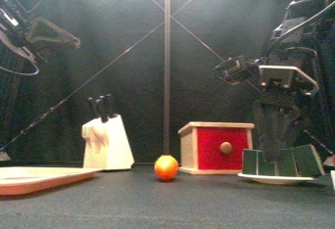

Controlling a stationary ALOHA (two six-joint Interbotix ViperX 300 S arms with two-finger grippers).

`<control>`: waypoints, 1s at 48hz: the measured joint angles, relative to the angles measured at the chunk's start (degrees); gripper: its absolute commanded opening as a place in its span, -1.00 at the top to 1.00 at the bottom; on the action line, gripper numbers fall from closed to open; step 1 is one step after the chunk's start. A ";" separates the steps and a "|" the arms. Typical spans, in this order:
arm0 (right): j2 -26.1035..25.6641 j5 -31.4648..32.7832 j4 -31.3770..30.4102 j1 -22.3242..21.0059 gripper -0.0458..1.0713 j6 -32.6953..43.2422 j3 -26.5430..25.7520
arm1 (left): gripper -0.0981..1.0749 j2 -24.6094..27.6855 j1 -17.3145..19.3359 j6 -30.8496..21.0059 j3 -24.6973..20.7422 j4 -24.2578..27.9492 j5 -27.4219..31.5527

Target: Grab sushi roll

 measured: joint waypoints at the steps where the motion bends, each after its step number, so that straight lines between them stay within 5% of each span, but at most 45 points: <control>1: 0.00 0.00 0.00 0.00 -0.68 0.00 0.00 | 0.86 0.00 0.00 0.00 0.00 0.00 0.00; 22: 0.35 -0.09 0.09 -0.09 -0.20 -0.09 0.00 | 0.86 0.00 0.00 0.00 0.09 0.00 0.00; 48: -3.16 0.09 0.09 -0.09 -0.19 -0.09 0.00 | 0.86 0.00 0.00 0.00 0.00 0.00 0.00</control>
